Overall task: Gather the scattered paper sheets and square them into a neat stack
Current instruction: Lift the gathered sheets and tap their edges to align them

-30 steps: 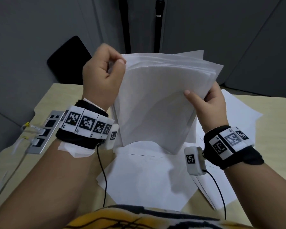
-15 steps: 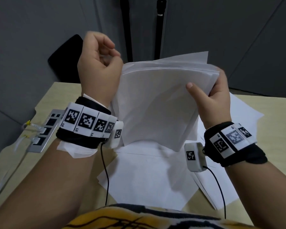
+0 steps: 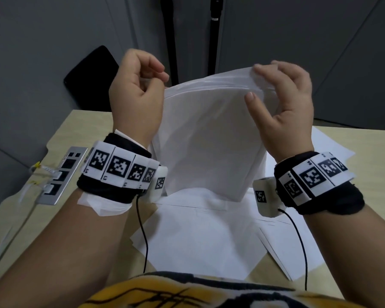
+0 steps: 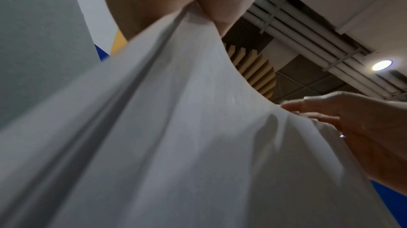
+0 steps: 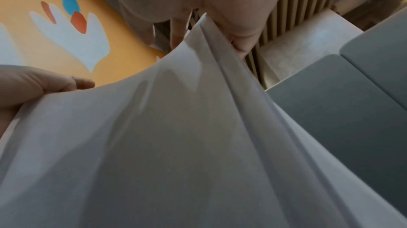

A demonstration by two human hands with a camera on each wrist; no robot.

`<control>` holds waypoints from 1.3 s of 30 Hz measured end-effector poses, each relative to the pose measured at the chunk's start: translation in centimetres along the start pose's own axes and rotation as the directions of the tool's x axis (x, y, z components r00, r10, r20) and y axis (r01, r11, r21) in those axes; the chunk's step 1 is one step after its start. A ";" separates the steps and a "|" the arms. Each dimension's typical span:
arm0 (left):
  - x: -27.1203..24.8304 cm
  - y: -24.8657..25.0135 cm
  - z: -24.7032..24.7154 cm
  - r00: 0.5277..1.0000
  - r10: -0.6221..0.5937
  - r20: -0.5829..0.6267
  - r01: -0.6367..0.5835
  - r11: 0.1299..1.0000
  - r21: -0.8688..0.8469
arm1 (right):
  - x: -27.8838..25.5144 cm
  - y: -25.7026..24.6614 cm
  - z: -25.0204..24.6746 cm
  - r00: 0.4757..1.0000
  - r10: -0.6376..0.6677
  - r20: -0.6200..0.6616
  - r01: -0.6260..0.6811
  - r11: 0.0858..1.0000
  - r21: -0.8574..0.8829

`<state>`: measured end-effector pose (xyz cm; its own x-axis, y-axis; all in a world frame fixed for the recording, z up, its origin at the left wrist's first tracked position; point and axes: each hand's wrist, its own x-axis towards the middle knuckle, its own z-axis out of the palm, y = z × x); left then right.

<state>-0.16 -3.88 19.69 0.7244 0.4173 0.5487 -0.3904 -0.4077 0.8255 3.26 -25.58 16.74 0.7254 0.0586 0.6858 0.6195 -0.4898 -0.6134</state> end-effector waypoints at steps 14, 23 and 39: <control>-0.1 -0.5 -0.1 0.999 -0.019 0.034 0.020 0.999 -0.045 | -0.3 0.7 0.0 0.991 0.137 -0.003 -0.137 0.988 -0.076; -1.6 -3.9 -1.4 0.958 -0.058 0.280 0.154 0.930 -0.334 | -1.2 1.8 -0.2 0.895 0.438 0.084 -0.434 0.810 0.396; -5.6 -8.1 -0.5 0.783 -0.496 0.374 0.544 0.839 -0.026 | -2.3 2.9 0.6 0.817 0.511 0.268 -0.571 0.650 0.501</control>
<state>-1.36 -2.51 9.95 0.9738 0.2255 -0.0294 0.0518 -0.0942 0.9942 3.51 -26.62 13.16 0.9894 0.0314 0.1419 0.1389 0.0844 -0.9867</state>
